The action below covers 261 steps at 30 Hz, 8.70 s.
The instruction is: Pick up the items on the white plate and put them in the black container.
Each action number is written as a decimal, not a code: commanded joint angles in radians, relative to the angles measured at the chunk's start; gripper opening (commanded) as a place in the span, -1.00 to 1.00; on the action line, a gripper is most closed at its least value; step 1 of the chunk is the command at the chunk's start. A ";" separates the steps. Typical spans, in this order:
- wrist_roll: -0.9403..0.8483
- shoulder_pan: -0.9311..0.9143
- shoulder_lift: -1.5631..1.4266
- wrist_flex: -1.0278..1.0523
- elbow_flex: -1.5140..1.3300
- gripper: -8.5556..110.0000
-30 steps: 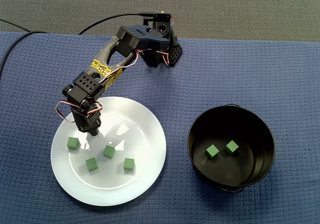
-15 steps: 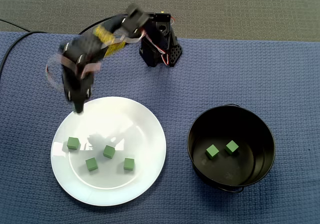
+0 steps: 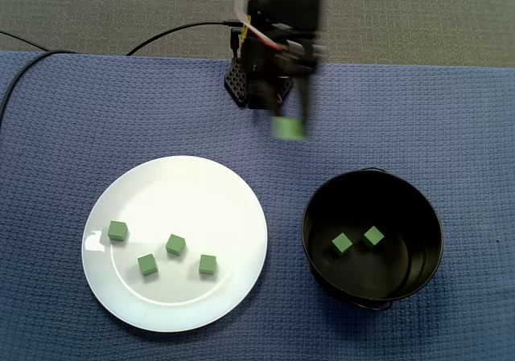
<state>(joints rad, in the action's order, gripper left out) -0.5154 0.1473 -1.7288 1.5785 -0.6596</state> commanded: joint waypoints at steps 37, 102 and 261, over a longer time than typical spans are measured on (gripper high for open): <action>0.109 -0.311 0.129 0.285 0.117 -0.11; 0.368 -0.489 0.959 0.170 0.255 -0.86; 0.514 -0.566 1.184 0.118 0.293 -0.68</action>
<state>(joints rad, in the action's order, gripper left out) 0.0153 -0.4142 -0.5308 1.7012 -0.4157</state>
